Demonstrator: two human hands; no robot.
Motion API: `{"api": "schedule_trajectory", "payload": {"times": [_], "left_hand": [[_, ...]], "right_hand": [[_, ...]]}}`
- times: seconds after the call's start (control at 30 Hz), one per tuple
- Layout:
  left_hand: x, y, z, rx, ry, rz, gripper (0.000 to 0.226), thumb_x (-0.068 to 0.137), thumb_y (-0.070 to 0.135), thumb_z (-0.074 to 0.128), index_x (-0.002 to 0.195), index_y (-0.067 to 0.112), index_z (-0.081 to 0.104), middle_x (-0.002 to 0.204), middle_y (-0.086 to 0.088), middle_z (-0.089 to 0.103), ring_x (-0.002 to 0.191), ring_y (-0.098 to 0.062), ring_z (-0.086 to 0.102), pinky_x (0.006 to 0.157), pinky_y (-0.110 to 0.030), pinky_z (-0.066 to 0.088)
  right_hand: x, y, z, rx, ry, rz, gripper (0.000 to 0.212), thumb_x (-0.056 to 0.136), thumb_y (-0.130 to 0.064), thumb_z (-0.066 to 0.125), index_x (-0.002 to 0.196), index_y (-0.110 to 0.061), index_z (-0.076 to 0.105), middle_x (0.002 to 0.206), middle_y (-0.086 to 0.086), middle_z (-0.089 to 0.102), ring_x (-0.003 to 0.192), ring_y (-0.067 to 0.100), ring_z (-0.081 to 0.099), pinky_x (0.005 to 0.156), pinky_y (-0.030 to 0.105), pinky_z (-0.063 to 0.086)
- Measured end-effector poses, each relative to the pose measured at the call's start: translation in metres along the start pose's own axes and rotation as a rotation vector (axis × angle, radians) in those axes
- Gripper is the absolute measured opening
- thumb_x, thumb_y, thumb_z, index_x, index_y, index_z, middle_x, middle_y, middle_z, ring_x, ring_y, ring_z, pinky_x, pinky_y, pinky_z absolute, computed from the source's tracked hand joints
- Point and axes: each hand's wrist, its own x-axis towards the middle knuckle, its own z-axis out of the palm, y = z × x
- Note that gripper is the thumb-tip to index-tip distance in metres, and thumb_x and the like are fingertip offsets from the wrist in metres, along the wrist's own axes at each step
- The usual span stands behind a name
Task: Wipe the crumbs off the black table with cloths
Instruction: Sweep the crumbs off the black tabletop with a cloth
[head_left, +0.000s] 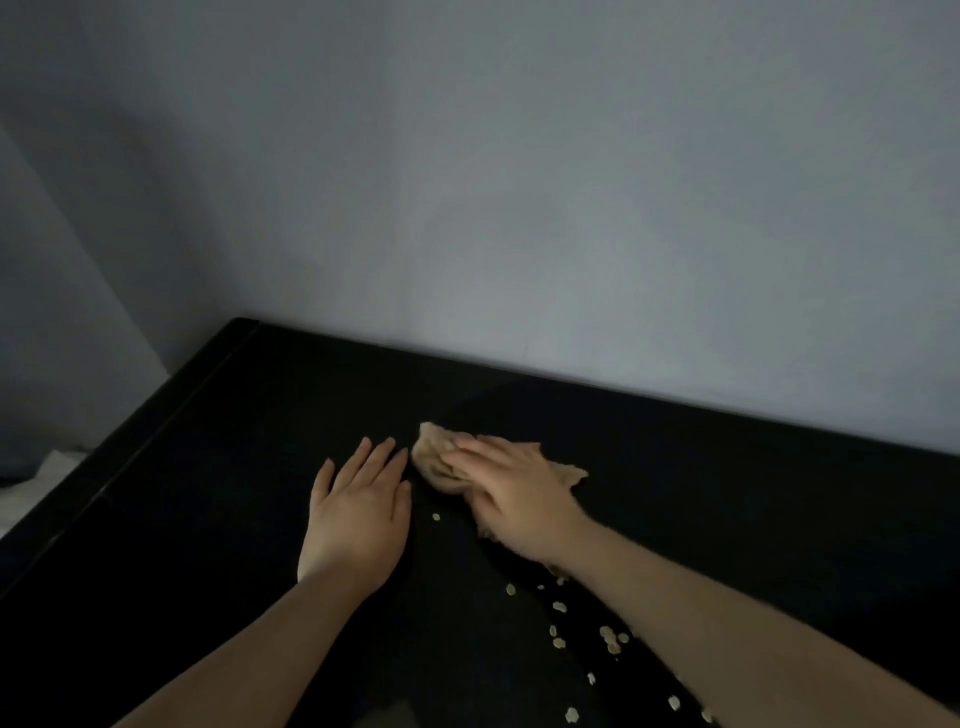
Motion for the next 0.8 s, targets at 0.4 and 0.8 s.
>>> {"api": "schedule_trajectory", "payload": {"times": [0.4, 0.8], "left_hand": [[0.001, 0.000, -0.001, 0.052, 0.044, 0.028, 0.046, 0.103, 0.031, 0.022, 0.149, 0.031, 0.020, 0.157, 0.014, 0.015, 0.145, -0.006, 0.006, 0.118, -0.032, 0.004], [0.012, -0.077, -0.021, 0.204, -0.029, -0.164, 0.058, 0.096, 0.055, 0.010, 0.149, 0.039, -0.007, 0.160, 0.006, -0.007, 0.146, -0.021, -0.011, 0.118, -0.046, -0.002]], "right_hand": [[-0.001, -0.002, -0.005, -0.065, 0.108, 0.190, 0.043, 0.094, -0.020, 0.047, 0.135, -0.029, 0.045, 0.145, -0.007, 0.041, 0.130, 0.015, 0.037, 0.109, 0.039, 0.028], [0.024, -0.021, 0.023, -0.074, 0.208, 0.211, 0.041, 0.088, -0.023, 0.043, 0.127, -0.026, 0.054, 0.138, -0.003, 0.049, 0.123, 0.021, 0.046, 0.097, 0.036, 0.033]]}}
